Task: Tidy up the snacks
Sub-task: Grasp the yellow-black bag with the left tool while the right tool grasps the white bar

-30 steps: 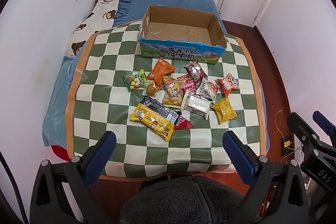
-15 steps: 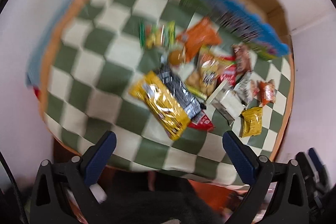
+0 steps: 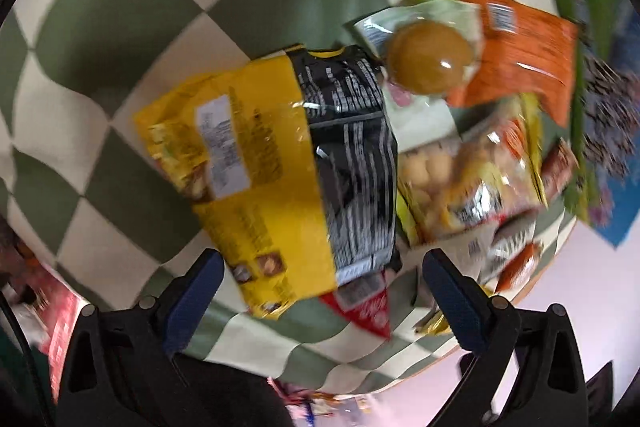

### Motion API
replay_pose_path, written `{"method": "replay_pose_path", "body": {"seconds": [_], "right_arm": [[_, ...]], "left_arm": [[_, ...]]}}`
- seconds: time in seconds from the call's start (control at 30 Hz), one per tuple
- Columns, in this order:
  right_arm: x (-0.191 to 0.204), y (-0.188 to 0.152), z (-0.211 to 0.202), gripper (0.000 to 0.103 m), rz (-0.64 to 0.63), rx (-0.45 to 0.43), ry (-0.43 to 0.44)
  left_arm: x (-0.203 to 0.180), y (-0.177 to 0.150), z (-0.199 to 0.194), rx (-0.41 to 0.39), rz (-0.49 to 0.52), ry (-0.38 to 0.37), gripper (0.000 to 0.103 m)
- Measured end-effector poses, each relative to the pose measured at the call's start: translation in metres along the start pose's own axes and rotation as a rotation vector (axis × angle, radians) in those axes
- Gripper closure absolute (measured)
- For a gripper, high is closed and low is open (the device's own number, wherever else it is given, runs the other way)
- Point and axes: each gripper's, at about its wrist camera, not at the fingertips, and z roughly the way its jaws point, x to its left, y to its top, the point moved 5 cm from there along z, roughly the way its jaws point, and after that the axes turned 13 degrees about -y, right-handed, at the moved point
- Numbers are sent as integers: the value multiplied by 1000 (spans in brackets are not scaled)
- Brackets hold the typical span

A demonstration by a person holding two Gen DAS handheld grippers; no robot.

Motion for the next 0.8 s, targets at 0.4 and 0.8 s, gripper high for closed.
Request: {"method": "replay_pose_path", "body": {"seconds": [0.4, 0.8], "right_arm": [[25, 6, 45, 0, -220, 8, -72], [46, 2, 89, 33, -115, 41, -4]], "left_arm": [[-8, -13, 31, -96, 171, 144, 16], [-17, -81, 37, -48, 877, 611, 15]]}}
